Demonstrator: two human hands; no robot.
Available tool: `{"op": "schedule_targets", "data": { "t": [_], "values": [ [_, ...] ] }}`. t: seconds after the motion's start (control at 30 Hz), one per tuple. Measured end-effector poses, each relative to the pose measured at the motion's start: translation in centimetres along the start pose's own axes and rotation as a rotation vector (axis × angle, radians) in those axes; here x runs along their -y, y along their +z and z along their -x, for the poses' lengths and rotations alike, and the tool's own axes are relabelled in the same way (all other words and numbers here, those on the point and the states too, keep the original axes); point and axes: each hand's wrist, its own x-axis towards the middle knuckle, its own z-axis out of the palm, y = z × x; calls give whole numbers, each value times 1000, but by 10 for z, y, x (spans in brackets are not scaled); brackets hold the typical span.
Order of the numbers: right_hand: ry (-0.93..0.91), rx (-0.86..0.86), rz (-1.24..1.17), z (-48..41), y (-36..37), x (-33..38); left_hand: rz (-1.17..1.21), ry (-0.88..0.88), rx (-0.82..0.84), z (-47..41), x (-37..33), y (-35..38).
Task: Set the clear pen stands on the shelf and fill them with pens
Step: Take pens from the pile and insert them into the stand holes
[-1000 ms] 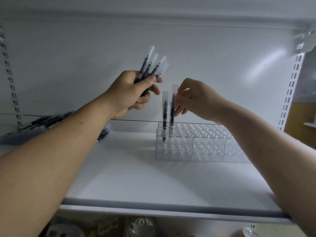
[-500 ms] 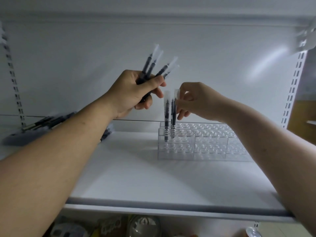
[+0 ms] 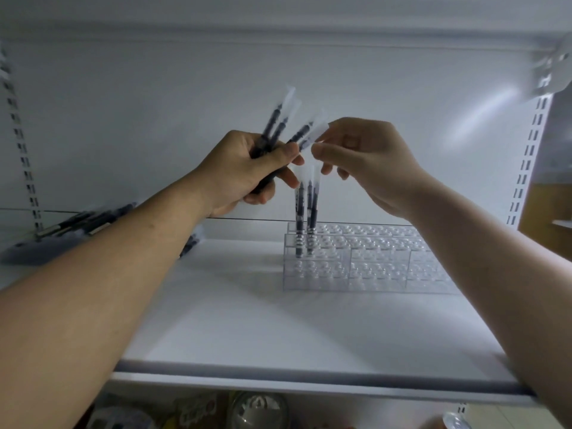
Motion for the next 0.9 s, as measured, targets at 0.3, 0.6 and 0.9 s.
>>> {"op": "schedule_targets", "data": {
  "t": [0.3,0.6,0.9],
  "values": [
    [70,-80,-227,-2,5,-1,-31,-30,57,3,-2,3],
    [55,-350,-362,-8,-1,10,-56,-56,-15,2,-2,1],
    [3,-389,-226,-14,-13,6,7,-70,-46,-6,5,-6]
  ]
}}
